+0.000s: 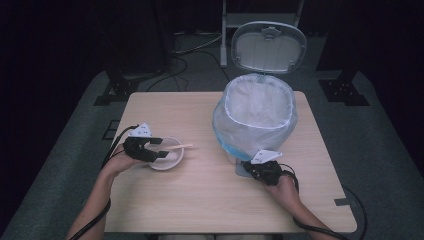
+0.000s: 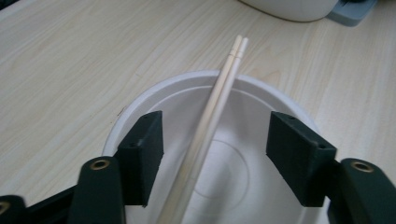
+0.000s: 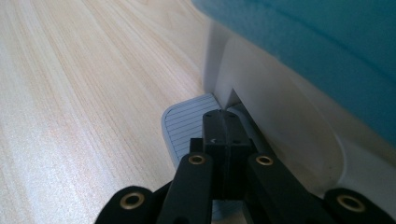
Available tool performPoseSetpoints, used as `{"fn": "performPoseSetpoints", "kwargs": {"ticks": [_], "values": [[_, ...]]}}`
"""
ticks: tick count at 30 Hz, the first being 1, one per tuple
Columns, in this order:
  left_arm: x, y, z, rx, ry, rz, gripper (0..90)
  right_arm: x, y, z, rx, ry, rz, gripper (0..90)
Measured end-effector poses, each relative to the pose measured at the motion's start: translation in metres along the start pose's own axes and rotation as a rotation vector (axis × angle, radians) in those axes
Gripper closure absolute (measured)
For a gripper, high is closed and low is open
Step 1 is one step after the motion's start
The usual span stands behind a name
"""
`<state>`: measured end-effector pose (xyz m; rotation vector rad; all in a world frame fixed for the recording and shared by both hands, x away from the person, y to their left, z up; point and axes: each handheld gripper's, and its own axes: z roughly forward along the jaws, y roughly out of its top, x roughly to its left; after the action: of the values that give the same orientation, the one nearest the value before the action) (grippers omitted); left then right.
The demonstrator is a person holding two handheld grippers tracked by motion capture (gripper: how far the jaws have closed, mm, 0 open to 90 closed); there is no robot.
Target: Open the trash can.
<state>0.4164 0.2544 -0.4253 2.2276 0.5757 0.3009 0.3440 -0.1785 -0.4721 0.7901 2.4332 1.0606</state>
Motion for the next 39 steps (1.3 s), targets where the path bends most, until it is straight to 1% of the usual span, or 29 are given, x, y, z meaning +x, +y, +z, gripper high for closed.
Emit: {"fn": "performPoseSetpoints", "kwargs": {"ticks": [2, 3, 4, 5, 6, 7, 8, 13, 14, 15, 17, 18, 19, 20, 21, 22, 25, 29, 33, 35, 39], "values": [[0.001, 0.0, 0.001, 0.003, -0.005, -0.006, 40.8, 0.0, 0.0, 0.0, 0.001, 0.0, -0.003, 90.0], [0.003, -0.001, 0.004, 0.025, -0.009, 0.013, 42.9, 0.0, 0.0, 0.0, 0.001, 0.0, -0.003, 90.0], [0.004, -0.001, 0.005, 0.036, -0.011, 0.015, 44.1, 0.0, 0.0, 0.0, 0.001, 0.0, -0.001, 90.0], [0.004, -0.001, 0.005, 0.036, -0.011, 0.015, 45.4, 0.0, 0.0, 0.0, 0.001, 0.0, -0.001, 90.0], [0.004, -0.002, 0.008, 0.058, -0.015, 0.017, 46.5, 0.0, 0.0, 0.0, -0.002, 0.001, 0.0, 90.0], [0.004, -0.002, 0.008, 0.058, -0.015, 0.017, 47.6, 0.0, 0.0, 0.0, -0.002, 0.001, 0.0, 90.0], [0.005, -0.002, 0.01, 0.076, -0.018, 0.025, 48.5, 0.0, 0.0, 0.0, -0.006, 0.002, 0.006, 90.0], [0.007, -0.002, 0.014, 0.099, -0.018, 0.021, 54.0, 0.0, -0.001, 0.0, -0.007, 0.002, 0.006, 90.0], [0.008, -0.003, 0.015, 0.108, -0.016, 0.018, 54.0, 0.0, -0.001, 0.0, -0.008, 0.003, 0.008, 90.0], [0.008, -0.002, 0.016, 0.12, -0.014, 0.016, 56.0, 0.0, -0.001, 0.0, -0.008, 0.003, 0.007, 90.0], [0.008, -0.002, 0.016, 0.133, -0.014, 0.024, 56.9, 0.0, -0.001, 0.0, -0.009, 0.003, 0.007, 90.0], [0.008, -0.002, 0.016, 0.141, -0.011, 0.031, 62.4, 0.0, -0.001, 0.0, -0.008, 0.004, 0.004, 90.0], [0.008, -0.002, 0.016, 0.149, -0.007, 0.041, 65.0, 0.0, -0.001, 0.0, -0.008, 0.004, 0.005, 90.0], [0.008, -0.002, 0.016, 0.149, -0.007, 0.041, 68.3, 0.0, -0.001, 0.0, -0.008, 0.004, 0.005, 90.0], [0.007, -0.002, 0.016, 0.156, 0.001, 0.049, 68.3, 0.0, -0.001, 0.0, -0.008, 0.004, 0.004, 90.0], [0.007, -0.002, 0.017, 0.162, 0.001, 0.052, 74.4, 0.0, -0.001, 0.0, -0.008, 0.004, 0.003, 90.0], [0.007, -0.002, 0.017, 0.174, 0.005, 0.059, 79.3, 0.0, 0.0, 0.0, -0.008, 0.005, 0.004, 90.0], [0.007, -0.002, 0.015, 0.178, 0.002, 0.059, 79.5, 0.0, 0.0, 0.0, -0.008, 0.006, 0.003, 90.0], [0.006, 0.0, 0.013, 0.169, -0.006, 0.06, 79.7, 0.0, -0.001, 0.0, -0.009, 0.006, 0.002, 90.0], [0.005, 0.003, 0.01, 0.161, -0.016, 0.059, 79.7, 0.0, -0.001, 0.0, -0.009, 0.005, 0.003, 90.0], [0.002, 0.008, 0.004, 0.157, -0.037, 0.07, 79.7, 0.0, -0.001, 0.0, -0.009, 0.004, 0.003, 90.0]]}}
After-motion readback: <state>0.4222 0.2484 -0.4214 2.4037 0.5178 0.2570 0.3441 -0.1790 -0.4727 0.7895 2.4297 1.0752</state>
